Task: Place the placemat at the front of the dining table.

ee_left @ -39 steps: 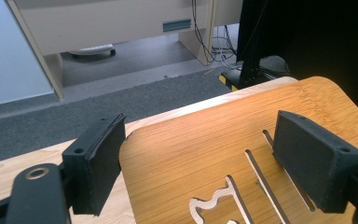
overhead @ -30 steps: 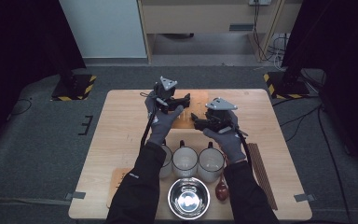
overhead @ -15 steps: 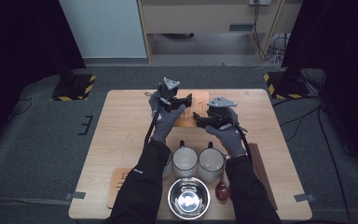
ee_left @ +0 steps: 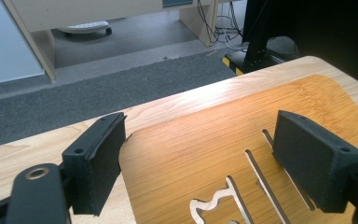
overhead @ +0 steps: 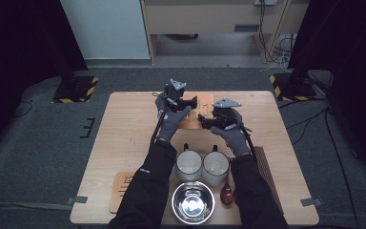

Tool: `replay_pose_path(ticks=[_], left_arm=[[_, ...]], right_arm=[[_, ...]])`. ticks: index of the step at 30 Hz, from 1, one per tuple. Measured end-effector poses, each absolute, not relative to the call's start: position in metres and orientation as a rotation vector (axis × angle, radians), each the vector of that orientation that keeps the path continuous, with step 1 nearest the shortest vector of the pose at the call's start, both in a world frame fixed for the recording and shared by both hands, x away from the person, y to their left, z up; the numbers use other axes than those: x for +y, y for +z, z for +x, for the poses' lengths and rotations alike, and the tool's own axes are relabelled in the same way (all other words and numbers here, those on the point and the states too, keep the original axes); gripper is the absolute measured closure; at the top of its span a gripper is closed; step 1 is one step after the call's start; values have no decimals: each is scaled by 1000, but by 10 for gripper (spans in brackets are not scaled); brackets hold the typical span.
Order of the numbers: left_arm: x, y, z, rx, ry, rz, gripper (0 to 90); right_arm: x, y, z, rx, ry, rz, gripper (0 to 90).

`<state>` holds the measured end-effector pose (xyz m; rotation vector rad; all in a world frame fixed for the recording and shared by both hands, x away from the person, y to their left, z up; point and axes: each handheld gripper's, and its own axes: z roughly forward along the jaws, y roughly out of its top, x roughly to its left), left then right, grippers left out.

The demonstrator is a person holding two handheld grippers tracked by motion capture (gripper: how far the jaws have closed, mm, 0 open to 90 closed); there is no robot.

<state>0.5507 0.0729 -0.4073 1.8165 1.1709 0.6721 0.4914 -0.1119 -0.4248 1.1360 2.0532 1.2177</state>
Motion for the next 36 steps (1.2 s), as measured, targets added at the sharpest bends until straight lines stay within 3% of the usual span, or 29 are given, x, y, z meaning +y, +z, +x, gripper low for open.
replay_pose_path(ticks=[36], left_arm=[[74,-485,581,1276,531,1942,171]], right_arm=[[-106,-491,524,2222,1090,1333,257]])
